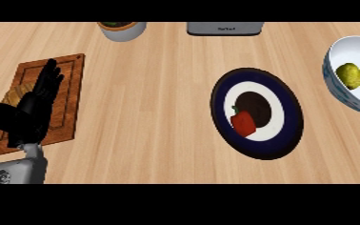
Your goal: Pick the pear from the plate and place it in the bowl
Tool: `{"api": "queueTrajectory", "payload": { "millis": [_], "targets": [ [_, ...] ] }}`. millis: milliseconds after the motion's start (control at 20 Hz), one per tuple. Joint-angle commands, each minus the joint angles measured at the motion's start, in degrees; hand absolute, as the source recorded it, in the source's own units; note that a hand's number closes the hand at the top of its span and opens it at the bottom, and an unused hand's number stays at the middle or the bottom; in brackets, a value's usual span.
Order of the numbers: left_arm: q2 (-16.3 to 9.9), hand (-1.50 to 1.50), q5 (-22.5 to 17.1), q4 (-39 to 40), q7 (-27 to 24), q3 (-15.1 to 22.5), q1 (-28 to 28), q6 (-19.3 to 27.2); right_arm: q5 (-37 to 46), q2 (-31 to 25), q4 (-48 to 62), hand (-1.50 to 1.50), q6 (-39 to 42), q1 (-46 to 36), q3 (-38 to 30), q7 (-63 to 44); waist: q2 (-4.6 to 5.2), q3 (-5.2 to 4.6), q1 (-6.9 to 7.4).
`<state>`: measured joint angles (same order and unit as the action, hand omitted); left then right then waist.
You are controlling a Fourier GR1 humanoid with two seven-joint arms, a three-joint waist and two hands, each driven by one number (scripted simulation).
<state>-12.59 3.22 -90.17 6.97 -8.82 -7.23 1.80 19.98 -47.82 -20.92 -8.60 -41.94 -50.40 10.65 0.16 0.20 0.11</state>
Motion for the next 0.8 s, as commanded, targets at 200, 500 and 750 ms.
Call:
{"api": "queueTrajectory", "payload": {
  "millis": [200,500,750],
  "targets": [
    [0.22,0.0,-0.15,2.79,-1.84,-1.31,-0.65,0.36,-9.97,-7.31,2.61,-1.5,14.53,14.97,-8.08,6.89,-0.02,-0.08,-0.73],
    [-0.14,0.0,0.22,2.73,-2.44,-1.72,0.5,0.17,-17.58,-9.67,3.26,-1.5,28.98,25.52,-13.32,9.7,-0.29,-0.14,-1.39],
    [-1.45,0.0,-1.51,-1.01,1.16,-1.71,0.19,-2.47,-22.54,-10.93,1.44,-1.5,33.69,28.76,-14.17,9.75,-0.23,-0.16,-0.4]
  ]
}}
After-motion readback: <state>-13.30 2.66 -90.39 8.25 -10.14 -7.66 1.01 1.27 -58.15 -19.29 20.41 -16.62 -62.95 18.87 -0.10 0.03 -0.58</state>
